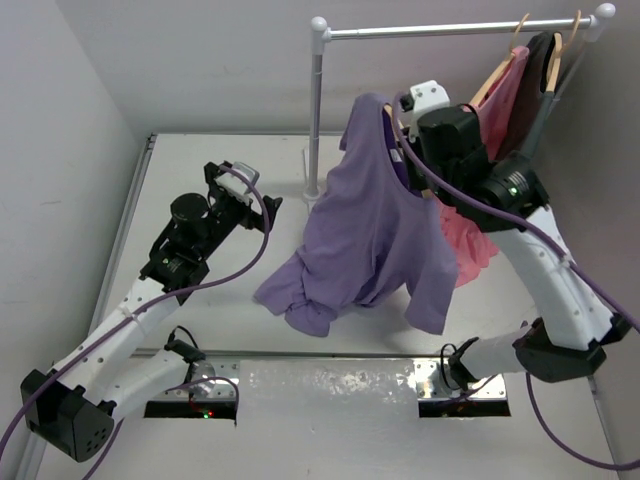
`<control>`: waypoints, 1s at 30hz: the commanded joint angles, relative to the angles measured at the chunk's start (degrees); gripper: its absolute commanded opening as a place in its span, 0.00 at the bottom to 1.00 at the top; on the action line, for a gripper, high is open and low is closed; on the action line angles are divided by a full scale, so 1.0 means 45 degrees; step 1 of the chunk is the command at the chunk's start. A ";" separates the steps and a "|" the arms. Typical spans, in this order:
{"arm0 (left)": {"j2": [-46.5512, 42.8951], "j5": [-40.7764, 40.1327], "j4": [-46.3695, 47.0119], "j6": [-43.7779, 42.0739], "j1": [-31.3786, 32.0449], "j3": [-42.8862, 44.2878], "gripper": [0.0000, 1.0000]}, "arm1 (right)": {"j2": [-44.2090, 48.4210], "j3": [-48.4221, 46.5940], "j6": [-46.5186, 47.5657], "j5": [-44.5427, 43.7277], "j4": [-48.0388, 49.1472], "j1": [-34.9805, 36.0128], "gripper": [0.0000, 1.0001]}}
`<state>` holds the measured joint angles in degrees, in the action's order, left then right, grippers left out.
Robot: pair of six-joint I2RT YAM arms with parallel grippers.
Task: Place the t-shirt on the hanger
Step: Place the hanger at the clothesline.
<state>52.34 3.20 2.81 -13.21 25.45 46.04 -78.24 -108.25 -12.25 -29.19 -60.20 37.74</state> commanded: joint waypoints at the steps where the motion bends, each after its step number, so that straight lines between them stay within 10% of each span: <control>1: -0.0244 -0.0321 0.0335 -0.0130 -0.0011 0.0197 1.00 | -0.0659 -0.0476 0.0866 -0.1071 0.2653 -0.0026 0.00; 30: -0.2293 -0.0653 0.0665 -0.0013 -0.1007 -0.1636 1.00 | -0.2183 0.0422 0.3271 -0.1541 1.1970 -0.4341 0.00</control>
<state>43.55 0.64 2.85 -14.41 21.98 39.66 -87.66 -105.45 1.56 -34.09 -19.31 20.29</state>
